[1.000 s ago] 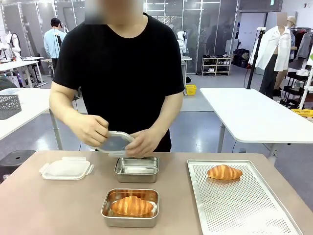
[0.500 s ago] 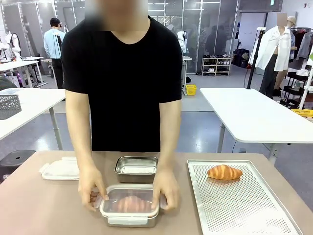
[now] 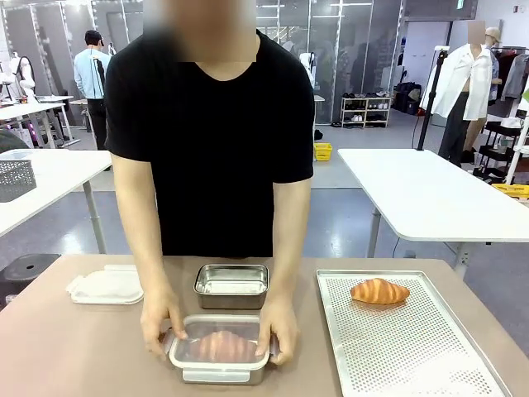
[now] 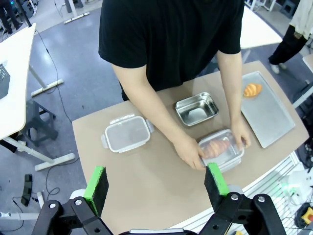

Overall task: Place the bread into the airtight container.
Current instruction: Pick up a Butter Roll and place it into an empty Airtight Container.

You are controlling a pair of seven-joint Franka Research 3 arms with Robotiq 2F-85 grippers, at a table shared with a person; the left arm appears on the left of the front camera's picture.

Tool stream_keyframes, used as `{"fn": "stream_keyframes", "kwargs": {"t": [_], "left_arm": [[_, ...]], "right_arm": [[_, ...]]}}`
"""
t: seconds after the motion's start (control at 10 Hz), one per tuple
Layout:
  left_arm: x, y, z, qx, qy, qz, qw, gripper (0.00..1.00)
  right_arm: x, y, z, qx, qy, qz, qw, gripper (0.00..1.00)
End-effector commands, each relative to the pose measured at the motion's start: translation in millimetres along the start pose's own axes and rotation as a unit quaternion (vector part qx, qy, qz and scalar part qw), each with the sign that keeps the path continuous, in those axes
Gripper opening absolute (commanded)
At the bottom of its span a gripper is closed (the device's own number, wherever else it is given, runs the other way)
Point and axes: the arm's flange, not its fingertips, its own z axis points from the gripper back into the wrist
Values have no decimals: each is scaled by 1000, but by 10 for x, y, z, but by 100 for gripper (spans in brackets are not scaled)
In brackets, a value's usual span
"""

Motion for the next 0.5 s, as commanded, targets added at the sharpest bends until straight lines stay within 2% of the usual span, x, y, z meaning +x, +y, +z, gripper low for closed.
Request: {"fn": "stream_keyframes", "kwargs": {"t": [0.0, 0.4], "left_arm": [[13, 3, 19, 3, 0, -4, 1000, 100], [13, 3, 19, 3, 0, -4, 1000, 100]], "right_arm": [[7, 0, -1, -3, 3, 3, 1000, 100], [7, 0, -1, -3, 3, 3, 1000, 100]]}}
